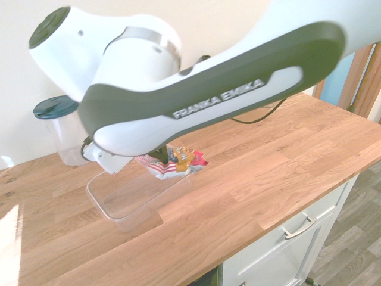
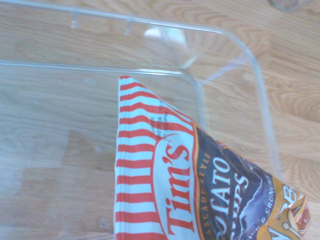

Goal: Put the chip bag into the container

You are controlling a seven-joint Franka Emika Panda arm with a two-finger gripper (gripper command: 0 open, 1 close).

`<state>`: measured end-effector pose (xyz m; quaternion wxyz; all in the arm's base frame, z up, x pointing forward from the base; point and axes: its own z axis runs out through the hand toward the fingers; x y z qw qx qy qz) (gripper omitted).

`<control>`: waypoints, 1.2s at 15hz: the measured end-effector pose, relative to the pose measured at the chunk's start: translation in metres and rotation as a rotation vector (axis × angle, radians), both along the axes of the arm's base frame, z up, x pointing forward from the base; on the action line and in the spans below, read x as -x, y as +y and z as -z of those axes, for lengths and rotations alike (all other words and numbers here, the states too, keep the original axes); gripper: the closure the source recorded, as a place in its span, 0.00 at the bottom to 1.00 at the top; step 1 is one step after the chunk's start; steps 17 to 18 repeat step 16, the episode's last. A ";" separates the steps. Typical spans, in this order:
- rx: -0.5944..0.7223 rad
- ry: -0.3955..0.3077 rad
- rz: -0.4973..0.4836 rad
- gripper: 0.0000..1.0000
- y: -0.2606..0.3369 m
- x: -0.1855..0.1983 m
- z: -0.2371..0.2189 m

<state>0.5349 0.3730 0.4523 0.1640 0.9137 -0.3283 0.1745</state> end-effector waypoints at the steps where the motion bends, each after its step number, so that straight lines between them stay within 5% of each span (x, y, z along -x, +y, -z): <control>1: 0.005 0.007 -0.001 1.00 0.012 -0.007 0.007; 2: 0.011 0.011 0.001 1.00 0.023 -0.013 0.013; 3: 0.021 0.017 0.004 0.00 0.032 -0.018 0.017; 18: 0.032 0.063 -0.001 0.00 0.063 -0.045 0.028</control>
